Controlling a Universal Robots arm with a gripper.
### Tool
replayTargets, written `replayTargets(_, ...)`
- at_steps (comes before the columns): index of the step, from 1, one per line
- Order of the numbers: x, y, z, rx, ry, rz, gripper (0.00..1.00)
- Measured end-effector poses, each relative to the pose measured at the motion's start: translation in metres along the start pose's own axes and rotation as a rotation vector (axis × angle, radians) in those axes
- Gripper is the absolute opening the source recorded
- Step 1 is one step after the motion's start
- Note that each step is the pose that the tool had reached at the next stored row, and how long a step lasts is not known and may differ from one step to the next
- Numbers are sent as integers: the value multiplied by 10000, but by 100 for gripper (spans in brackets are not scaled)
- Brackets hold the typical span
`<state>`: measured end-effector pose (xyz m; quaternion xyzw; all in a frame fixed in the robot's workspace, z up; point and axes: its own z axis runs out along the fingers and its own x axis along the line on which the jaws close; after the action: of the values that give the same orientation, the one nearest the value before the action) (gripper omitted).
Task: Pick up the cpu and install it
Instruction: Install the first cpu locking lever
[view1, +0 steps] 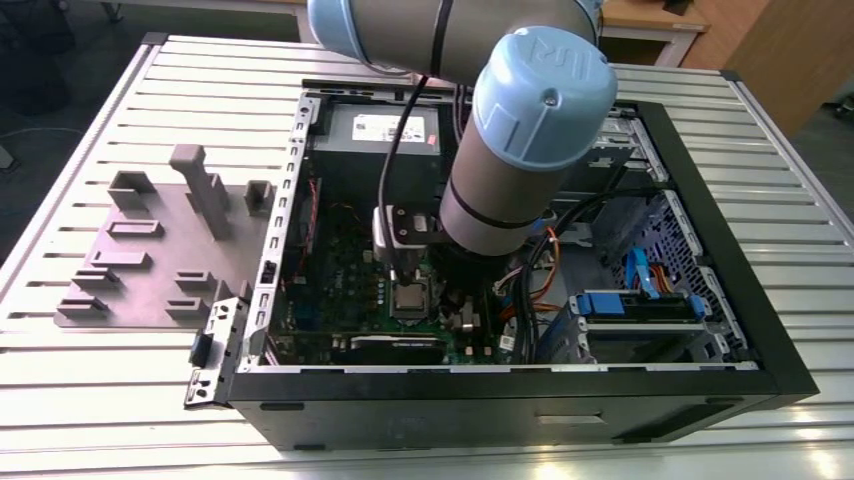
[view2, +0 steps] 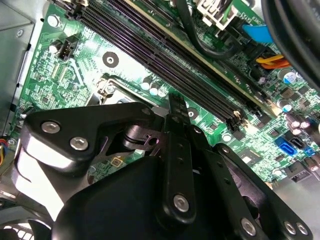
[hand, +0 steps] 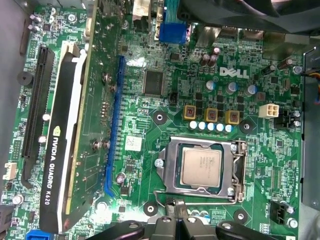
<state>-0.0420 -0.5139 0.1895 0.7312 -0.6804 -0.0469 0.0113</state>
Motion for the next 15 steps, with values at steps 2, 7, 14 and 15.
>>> replayTargets(2, 0, -8, 4, 3, -5, -1, 11)
replayTargets(7, 2, -15, 16, 0, -8, 0, 11)
replayTargets(14, 0, -12, -8, 4, -42, -4, 11)
replayTargets(15, -1, -11, -16, 5, -47, -5, 11)
